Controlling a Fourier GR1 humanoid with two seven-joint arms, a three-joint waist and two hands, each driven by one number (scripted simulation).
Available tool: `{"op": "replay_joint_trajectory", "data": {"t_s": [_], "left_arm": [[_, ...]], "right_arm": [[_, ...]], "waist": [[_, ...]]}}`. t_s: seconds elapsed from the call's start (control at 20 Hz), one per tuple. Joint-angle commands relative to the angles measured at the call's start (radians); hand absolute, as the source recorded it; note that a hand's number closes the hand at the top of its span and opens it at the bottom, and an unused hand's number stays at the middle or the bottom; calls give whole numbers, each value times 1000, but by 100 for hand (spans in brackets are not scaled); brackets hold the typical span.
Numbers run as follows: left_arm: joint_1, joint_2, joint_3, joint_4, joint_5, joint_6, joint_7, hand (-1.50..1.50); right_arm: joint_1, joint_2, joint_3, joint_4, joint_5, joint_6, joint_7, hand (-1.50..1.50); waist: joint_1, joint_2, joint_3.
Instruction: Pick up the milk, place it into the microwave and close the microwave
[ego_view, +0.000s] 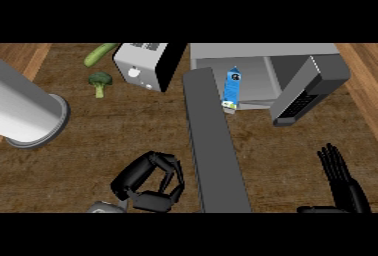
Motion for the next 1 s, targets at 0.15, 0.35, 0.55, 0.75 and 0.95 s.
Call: {"op": "replay_joint_trajectory", "data": {"t_s": [0.15,0.35,0.55,0.75,0.95], "left_arm": [[-78,-1,-138,141,-18,177,-92,150],[-134,-1,-358,281,59,329,-155,150],[-180,-1,-492,281,163,378,-48,150],[-250,-1,-619,302,251,535,-14,150],[-346,0,-695,308,347,664,49,150]], "right_arm": [[214,-90,-22,-296,-160,229,33,-150],[261,-90,1,-385,-176,217,20,-150],[306,-77,54,-518,-246,270,75,-150],[320,-115,69,-631,-319,299,147,-150],[332,-151,83,-732,-378,309,223,-150]], "waist": [[9,3,0],[-2,8,1],[-17,8,0],[-29,11,0],[-58,13,-1]]}}
